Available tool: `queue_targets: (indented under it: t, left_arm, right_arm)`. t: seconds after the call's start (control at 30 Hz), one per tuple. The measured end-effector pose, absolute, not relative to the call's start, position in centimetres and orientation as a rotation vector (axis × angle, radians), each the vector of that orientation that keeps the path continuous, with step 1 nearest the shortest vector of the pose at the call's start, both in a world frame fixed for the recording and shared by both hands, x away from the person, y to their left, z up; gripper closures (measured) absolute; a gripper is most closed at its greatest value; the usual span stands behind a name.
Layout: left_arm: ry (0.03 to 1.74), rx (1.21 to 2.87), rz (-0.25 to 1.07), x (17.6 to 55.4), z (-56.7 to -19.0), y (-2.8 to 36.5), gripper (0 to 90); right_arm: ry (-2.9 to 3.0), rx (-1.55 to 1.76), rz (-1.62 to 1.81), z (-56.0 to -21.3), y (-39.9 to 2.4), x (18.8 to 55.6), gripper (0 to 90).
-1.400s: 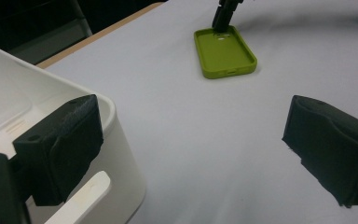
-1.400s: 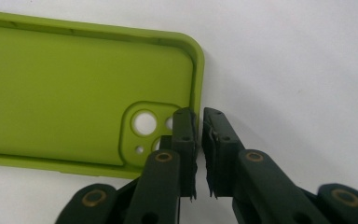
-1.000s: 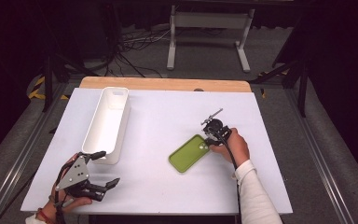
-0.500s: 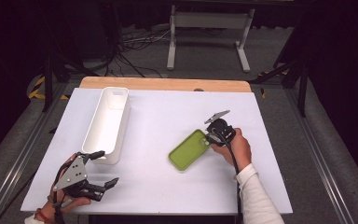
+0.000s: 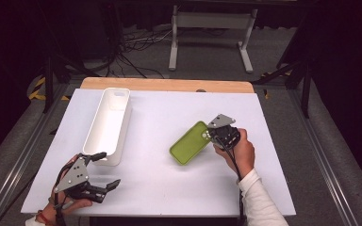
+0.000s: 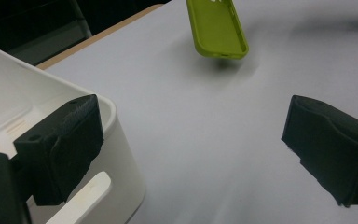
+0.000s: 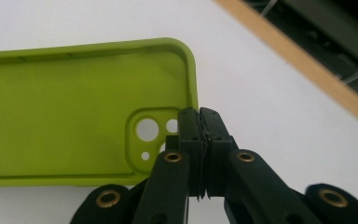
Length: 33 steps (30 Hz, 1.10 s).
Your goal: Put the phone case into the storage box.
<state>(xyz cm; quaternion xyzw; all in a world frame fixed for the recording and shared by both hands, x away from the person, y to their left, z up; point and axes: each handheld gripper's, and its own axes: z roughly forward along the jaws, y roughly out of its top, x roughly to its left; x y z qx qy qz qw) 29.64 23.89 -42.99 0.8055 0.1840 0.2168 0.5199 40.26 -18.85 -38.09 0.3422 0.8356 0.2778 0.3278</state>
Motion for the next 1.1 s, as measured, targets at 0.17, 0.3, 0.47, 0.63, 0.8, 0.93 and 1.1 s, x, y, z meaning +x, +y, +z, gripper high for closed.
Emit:
queue_targets:
  t: [0.17, 0.3, 0.47, 0.63, 0.8, 0.93, 1.1]
  left_arm:
    - [0.445, 1.925, 0.520, 29.6, -42.9, 24.0, 5.9]
    - [0.446, 1.926, 0.528, 29.7, -42.9, 24.0, 5.9]
    - [0.461, 1.911, 0.535, 29.7, -42.7, 23.9, 7.1]
    - [0.480, 1.896, 0.552, 29.8, -42.3, 23.7, 8.4]
    - [0.488, 1.883, 0.568, 30.0, -41.7, 23.3, 8.7]
    - [0.488, 1.881, 0.587, 30.4, -41.2, 22.6, 9.3]
    - [0.482, 1.889, 0.578, 30.7, -40.7, 21.9, 9.4]
  right_arm:
    - [2.130, 0.853, 0.757, -37.5, -18.6, 39.5, 89.2]
    - [2.083, 0.815, 0.778, -36.9, -18.5, 38.9, 89.2]
    - [2.043, 0.761, 0.802, -36.4, -18.1, 38.2, 89.2]
    - [2.023, 0.706, 0.828, -36.1, -17.5, 37.4, 89.2]
    - [2.012, 0.653, 0.832, -35.9, -16.8, 36.9, 89.2]
    - [2.011, 0.619, 0.833, -35.9, -16.3, 36.5, 89.1]
    - [2.003, 0.579, 0.839, -35.8, -15.7, 36.0, 89.1]
